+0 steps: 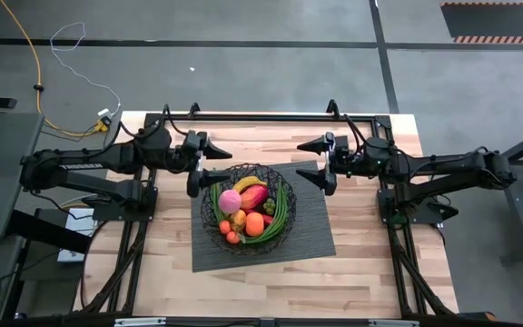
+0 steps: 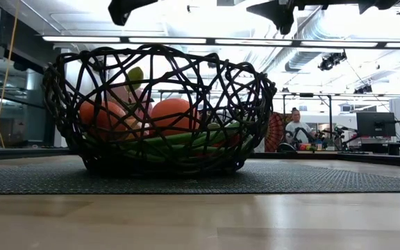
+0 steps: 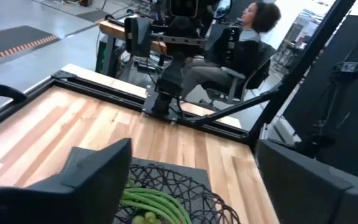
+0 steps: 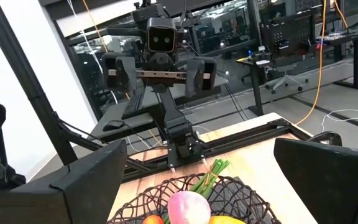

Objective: Build produce basket
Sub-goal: Return to Home Position

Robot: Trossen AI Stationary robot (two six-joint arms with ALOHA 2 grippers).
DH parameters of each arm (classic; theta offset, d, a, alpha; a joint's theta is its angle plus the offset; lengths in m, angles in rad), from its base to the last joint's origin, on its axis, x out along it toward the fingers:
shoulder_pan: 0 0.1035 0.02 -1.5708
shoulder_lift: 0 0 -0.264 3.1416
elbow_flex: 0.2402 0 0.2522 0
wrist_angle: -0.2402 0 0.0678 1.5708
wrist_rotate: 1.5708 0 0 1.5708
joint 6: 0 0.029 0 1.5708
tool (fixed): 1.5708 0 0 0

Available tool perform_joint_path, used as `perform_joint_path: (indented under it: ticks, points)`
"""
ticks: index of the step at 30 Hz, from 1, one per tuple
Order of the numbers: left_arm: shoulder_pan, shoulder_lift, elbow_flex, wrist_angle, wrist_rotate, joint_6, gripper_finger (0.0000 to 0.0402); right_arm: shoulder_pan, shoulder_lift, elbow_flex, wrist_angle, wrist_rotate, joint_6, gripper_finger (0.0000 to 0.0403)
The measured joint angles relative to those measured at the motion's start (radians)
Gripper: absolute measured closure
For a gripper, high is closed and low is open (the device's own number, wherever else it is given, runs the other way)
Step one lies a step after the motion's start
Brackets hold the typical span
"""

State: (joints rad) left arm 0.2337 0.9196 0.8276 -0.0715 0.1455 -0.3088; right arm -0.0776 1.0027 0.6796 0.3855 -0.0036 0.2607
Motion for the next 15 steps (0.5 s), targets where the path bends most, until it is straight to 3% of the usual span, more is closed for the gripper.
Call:
perform_joint_path:
  ticks: [4, 11, 15]
  points:
    - [-0.023, -0.007, 0.001, 0.002, -0.001, 0.001, 0.0155, 0.000, 0.000, 0.000, 0.000, 0.000, 0.000, 0.0013]
    - [-0.038, -0.104, -0.040, -0.088, -0.068, 0.068, 0.0377, 0.000, 0.000, 0.000, 0.000, 0.000, 0.000, 0.0013]
    - [-0.034, -0.229, -0.153, -0.015, -0.077, 0.058, 0.0380, 0.000, 0.000, 0.000, 0.000, 0.000, 0.000, 0.0013]
